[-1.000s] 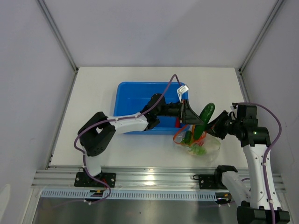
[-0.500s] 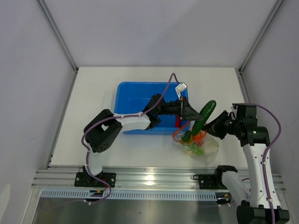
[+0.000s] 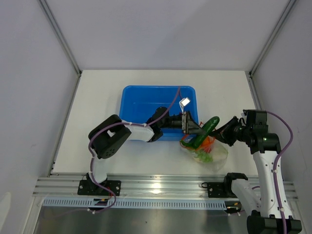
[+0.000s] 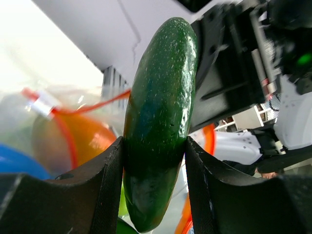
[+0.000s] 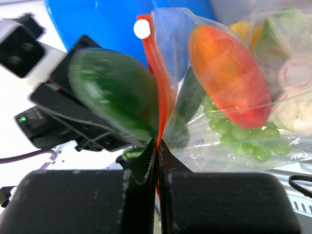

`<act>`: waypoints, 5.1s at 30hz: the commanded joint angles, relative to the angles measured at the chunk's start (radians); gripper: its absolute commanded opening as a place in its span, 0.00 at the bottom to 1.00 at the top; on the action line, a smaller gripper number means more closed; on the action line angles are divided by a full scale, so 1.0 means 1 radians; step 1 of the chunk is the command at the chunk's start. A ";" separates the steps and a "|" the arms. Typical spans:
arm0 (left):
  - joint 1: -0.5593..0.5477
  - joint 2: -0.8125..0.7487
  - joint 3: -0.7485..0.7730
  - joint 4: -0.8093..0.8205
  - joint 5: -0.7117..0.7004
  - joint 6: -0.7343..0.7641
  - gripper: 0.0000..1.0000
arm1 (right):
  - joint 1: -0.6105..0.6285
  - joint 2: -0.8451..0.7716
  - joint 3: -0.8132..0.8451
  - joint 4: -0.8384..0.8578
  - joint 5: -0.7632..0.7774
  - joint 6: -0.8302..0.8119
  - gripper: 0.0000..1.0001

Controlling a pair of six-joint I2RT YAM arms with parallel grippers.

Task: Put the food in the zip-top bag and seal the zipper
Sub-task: Place the fake vegetable in the zipper food storage bag, then pick up the fake vegetable from the bin.

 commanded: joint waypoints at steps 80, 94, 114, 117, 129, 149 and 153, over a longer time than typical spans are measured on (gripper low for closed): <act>-0.111 0.075 0.671 -1.757 0.137 0.985 0.38 | 0.061 -0.001 0.021 0.177 0.099 -0.167 0.00; -0.054 -0.259 0.359 -1.405 -0.082 0.960 1.00 | 0.062 -0.053 0.018 0.073 0.122 -0.167 0.00; 0.093 -0.084 0.868 -1.793 -0.740 0.779 1.00 | 0.059 -0.060 -0.004 -0.005 0.150 -0.129 0.00; 0.108 0.070 1.072 -1.951 -0.792 0.747 0.99 | 0.062 -0.048 -0.002 0.001 0.151 -0.124 0.00; 0.144 0.263 1.128 -2.046 -0.946 0.508 0.98 | 0.061 -0.033 -0.036 0.012 0.162 -0.110 0.00; 0.068 0.533 1.309 -1.974 -0.860 0.430 0.99 | 0.062 -0.025 -0.087 0.030 0.155 -0.120 0.00; 0.053 0.535 1.291 -2.005 -0.895 0.422 0.92 | 0.061 -0.037 -0.094 0.024 0.156 -0.123 0.00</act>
